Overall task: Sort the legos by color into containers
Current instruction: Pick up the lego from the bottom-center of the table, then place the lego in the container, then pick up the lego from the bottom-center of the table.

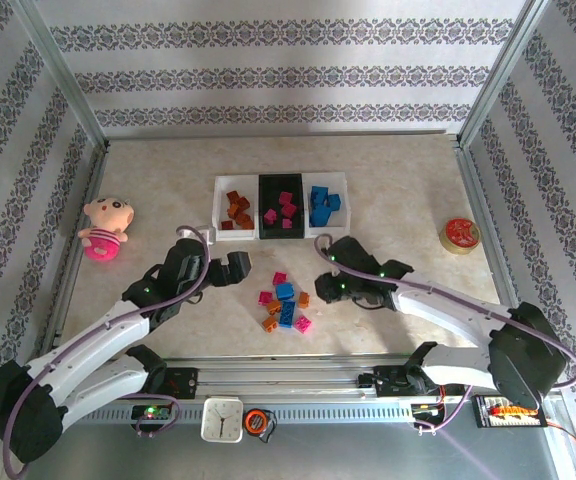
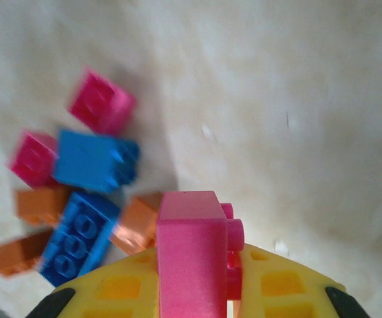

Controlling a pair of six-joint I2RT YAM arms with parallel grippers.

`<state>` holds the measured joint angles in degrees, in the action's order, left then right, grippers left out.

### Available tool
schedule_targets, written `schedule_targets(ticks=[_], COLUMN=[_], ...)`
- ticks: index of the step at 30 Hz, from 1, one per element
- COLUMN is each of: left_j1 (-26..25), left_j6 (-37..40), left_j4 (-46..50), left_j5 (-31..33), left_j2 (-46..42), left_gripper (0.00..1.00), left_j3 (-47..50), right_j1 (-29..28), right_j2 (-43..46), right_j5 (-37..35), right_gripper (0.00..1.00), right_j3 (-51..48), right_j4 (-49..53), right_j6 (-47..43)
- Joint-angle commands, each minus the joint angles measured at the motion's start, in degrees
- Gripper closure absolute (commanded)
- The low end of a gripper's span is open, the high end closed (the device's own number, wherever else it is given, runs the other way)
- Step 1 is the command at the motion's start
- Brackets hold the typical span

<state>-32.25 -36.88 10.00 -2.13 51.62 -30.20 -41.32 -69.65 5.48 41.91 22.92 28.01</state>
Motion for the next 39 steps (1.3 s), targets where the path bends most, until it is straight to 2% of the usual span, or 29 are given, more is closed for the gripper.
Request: schedule_targets(ticks=[1,6,11,16,19,22,25,30,34,39], left_j1=[-0.6,-0.5,-0.5,-0.5,-0.5,-0.5,-0.6,-0.5,-0.6,-0.6], left_j6=[-1.9,-3.7,-4.3,-4.7,-4.8,-4.7,-4.5,-4.1,-4.2,-4.0], left_j4=[2.3,2.0,3.3,3.4,3.5,3.8,4.2,5.2,5.4,5.3], left_j5=[1.2,0.9,0.5,-0.6,-1.0,-1.3,-1.5,-1.5,-1.3,-0.8], left_j2=[-2.0,-4.8,-6.2,-6.6,-6.9,-7.2,-7.2,-7.5,-8.0,-8.0], left_gripper=[0.0,0.0,0.0,0.0,0.0,0.0,0.0,0.0,0.0,0.0], left_j3=[2.1,4.2,4.8,5.8,6.2,6.3,6.2,5.8,5.9,5.8], right_j1=[1.6,3.4,6.0,6.5,6.9,7.1,6.8,5.8,4.4,2.3], right_j2=[-2.5,-17.1,-33.6,-45.2,-50.8,-53.5,-53.9,-48.2,-38.5,-26.2], right_j5=[0.7,0.1,-3.1,-7.2,-8.3,-7.7,-6.4,-5.7,-5.4,-5.1], right_gripper=[0.86,0.85,0.83,0.79,0.74,0.59,0.47,0.39,0.34,0.32], right_j3=[8.7,23.9,39.7,51.7,57.8,61.5,63.8,60.6,47.9,30.8], right_j4=[-0.2,-3.1,-1.3,1.3,3.7,4.3,4.2,3.4,-0.1,-2.5], right_j6=[-4.3,-6.4,-5.8,-6.0,-5.3,-5.1,-5.3,-6.4,-6.3,-5.3])
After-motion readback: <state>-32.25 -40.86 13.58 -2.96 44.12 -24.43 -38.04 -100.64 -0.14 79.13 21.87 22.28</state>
